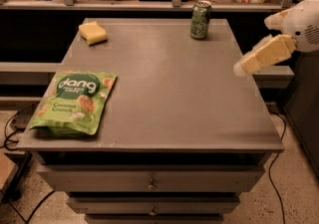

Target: Knock green can over

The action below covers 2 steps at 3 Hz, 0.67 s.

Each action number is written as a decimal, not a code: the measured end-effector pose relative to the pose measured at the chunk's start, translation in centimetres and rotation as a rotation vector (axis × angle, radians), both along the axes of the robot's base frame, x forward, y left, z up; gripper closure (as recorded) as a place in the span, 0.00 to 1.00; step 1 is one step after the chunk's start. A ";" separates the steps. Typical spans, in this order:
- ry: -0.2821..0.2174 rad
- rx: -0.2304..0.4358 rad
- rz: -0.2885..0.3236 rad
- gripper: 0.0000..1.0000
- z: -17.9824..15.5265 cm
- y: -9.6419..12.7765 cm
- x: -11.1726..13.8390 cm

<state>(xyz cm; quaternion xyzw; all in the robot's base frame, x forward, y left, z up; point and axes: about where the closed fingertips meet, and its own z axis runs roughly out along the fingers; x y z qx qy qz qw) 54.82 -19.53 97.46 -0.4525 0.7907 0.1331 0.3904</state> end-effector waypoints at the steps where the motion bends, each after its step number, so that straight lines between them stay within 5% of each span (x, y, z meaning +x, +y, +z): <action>1: -0.029 0.059 0.004 0.00 0.4 0.3 2.6; 2: -0.030 0.063 0.004 0.00 0.4 0.3 2.7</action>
Offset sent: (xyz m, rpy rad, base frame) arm 0.0223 0.0031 0.0030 0.0507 -0.0250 0.0037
